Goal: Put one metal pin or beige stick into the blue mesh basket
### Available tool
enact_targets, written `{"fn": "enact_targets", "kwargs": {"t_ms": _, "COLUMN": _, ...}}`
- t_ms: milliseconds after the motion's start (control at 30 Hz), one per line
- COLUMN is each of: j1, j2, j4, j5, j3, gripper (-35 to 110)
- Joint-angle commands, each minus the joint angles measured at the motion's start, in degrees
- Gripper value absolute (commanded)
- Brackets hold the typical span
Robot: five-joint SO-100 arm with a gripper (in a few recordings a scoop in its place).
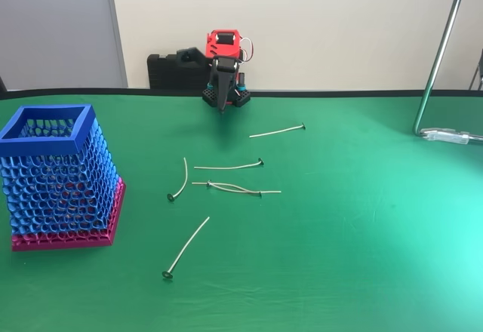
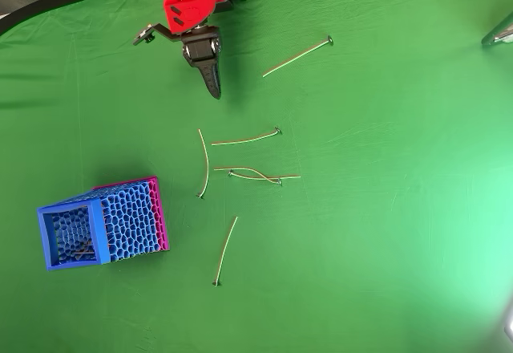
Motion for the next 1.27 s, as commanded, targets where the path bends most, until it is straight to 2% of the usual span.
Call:
{"fn": "enact_targets", "kwargs": {"t_ms": 0, "j1": -0.1, "j2": 0.9, "j4": 0.4, "j5": 0.1, "j3": 0.9, "gripper": 0}}
{"fn": "enact_targets", "kwargs": {"t_ms": 300, "j1": -0.8, "j2": 0.9, "j4": 7.6, "j5": 2.0, "j3": 0.9, "gripper": 1}}
{"fn": "enact_targets", "kwargs": {"t_ms": 1233, "j1": -0.5, "j2": 0.9, "j4": 8.0, "j5": 2.6, "j3": 0.9, "gripper": 1}}
